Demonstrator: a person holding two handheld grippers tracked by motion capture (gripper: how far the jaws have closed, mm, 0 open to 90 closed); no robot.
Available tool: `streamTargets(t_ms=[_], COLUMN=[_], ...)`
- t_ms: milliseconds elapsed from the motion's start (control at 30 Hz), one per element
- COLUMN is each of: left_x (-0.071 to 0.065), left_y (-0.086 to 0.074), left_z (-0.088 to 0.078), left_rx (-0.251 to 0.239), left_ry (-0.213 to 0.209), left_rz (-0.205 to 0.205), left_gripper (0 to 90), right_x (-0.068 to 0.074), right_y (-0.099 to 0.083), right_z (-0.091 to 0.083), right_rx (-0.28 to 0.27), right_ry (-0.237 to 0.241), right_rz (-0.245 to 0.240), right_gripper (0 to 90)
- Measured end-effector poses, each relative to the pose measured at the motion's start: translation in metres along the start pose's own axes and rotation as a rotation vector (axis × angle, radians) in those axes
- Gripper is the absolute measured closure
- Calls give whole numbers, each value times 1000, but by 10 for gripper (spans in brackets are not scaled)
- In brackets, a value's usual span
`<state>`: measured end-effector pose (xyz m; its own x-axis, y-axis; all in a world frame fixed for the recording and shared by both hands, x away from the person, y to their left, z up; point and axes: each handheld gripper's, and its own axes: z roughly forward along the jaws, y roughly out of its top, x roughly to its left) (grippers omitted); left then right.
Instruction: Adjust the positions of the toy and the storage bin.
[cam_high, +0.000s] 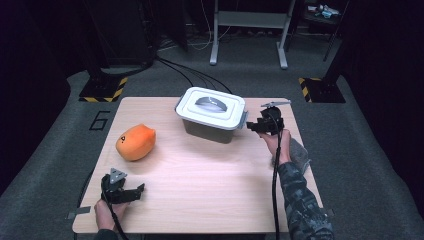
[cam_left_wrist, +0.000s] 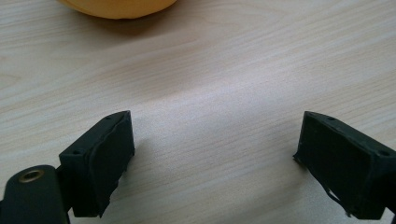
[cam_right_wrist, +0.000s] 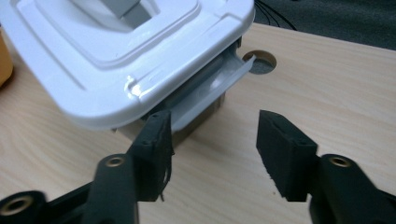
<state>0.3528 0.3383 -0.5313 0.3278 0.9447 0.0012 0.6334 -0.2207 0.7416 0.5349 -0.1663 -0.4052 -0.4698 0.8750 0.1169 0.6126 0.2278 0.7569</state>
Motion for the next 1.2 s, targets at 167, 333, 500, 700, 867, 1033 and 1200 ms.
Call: streamTargets(t_ms=[167,333,500,700,867,1033,1200], left_x=[0,0,0,0,0,0,-1], left_y=[0,0,0,0,0,0,0], left_z=[0,-1,-1,-1,-1,0,0], left_rx=[0,5,4,4,4,-4,-4], left_ry=[0,-5,-5,-7,-8,-7,-8], left_rz=[1,4,5,5,4,4,3], left_gripper=[111,115,118,118,119,124,125], right_x=[0,0,-2,-5,-8,-5,-7], right_y=[13,23,28,30,29,29,27], right_z=[12,24,37,48,49,49,45], right_rx=[-6,0,22,34,23,28,57], right_ry=[-17,-22,-48,-63,-55,-69,-80], right_rz=[9,23,64,81,81,108,130], right_gripper=[545,630,674,714,726,748,761])
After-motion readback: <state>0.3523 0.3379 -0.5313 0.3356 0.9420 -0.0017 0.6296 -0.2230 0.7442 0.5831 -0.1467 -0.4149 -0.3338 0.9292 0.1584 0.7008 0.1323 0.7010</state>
